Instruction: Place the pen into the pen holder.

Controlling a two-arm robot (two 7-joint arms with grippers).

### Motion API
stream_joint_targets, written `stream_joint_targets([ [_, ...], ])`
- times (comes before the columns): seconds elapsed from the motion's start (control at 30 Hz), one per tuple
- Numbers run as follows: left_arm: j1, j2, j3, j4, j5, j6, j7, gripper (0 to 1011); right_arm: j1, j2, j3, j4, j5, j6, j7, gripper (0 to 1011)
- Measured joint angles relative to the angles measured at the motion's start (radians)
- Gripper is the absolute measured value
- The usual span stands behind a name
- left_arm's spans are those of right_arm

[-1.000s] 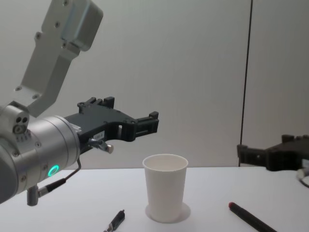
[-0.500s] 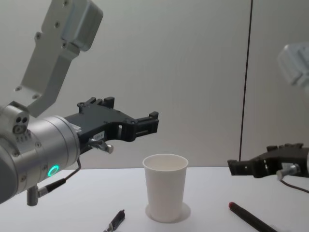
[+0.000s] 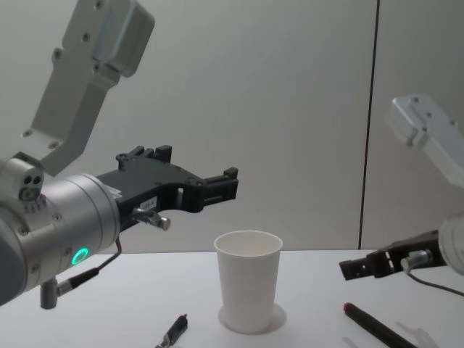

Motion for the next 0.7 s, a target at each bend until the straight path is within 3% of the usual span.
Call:
stream_joint_targets([
  [0.27, 0.0, 0.0, 0.0, 0.0, 0.0, 0.0, 0.0, 1003, 0.087, -0.028, 0.005, 0.119, -0.009, 0.055, 0.033, 1002],
  [0.7, 0.0, 0.0, 0.0, 0.0, 0.0, 0.0, 0.0, 1003, 0.214, -0.07, 0.001, 0.306, -0.039, 0.091, 0.063, 1002],
])
